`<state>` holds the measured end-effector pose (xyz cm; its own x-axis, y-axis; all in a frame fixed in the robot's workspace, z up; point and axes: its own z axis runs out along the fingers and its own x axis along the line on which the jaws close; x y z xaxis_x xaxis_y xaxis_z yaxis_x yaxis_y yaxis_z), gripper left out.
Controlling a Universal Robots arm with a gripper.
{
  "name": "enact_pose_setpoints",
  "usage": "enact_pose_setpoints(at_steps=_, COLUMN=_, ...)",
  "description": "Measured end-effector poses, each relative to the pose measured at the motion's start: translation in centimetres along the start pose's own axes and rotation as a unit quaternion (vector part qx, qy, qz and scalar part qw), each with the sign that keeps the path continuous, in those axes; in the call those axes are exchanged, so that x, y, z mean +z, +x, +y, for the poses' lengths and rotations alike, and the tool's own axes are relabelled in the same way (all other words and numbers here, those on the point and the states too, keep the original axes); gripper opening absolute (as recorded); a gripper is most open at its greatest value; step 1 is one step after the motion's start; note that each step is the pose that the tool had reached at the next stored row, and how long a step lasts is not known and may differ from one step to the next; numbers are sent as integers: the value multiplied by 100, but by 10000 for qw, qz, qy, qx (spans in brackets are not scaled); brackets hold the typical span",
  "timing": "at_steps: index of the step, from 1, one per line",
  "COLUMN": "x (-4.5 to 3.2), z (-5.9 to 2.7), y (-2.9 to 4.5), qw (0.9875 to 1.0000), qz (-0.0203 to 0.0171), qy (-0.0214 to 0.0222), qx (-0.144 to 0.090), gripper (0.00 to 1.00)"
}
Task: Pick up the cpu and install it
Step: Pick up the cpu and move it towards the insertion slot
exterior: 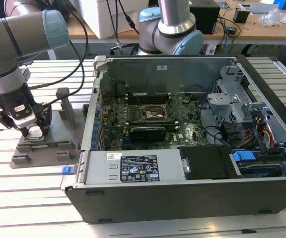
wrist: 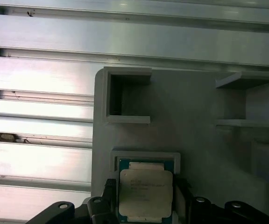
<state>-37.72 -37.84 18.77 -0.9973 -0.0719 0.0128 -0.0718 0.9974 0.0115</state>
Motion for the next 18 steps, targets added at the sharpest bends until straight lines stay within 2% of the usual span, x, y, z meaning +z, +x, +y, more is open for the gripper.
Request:
enact_pose_setpoints(at_steps=3, x=1, z=0, y=0, qw=10000, qz=0, qy=0, qx=0, gripper=59)
enact_pose_setpoints(at_steps=4, x=1, z=0, y=0, qw=10000, qz=0, qy=0, qx=0, gripper=55)
enact_pose_setpoints(at_steps=13, x=1, z=0, y=0, qw=10000, qz=-2, qy=-1, qx=0, gripper=55)
enact_pose_setpoints(at_steps=14, x=-33, z=0, y=-1, qw=10000, qz=-3, qy=0, qx=0, gripper=55)
enact_pose_setpoints(at_steps=15, x=-105, z=2, y=0, qw=10000, qz=0, qy=3, qx=-1, gripper=55)
enact_pose_setpoints(at_steps=16, x=-181, z=4, y=1, qw=10000, qz=-1, qy=5, qx=0, gripper=55)
enact_pose_setpoints(at_steps=17, x=-300, z=8, y=3, qw=10000, qz=-1, qy=6, qx=0, gripper=55)
enact_pose_setpoints(at_steps=18, x=-360, z=10, y=4, qw=10000, qz=-1, qy=7, qx=0, gripper=55)
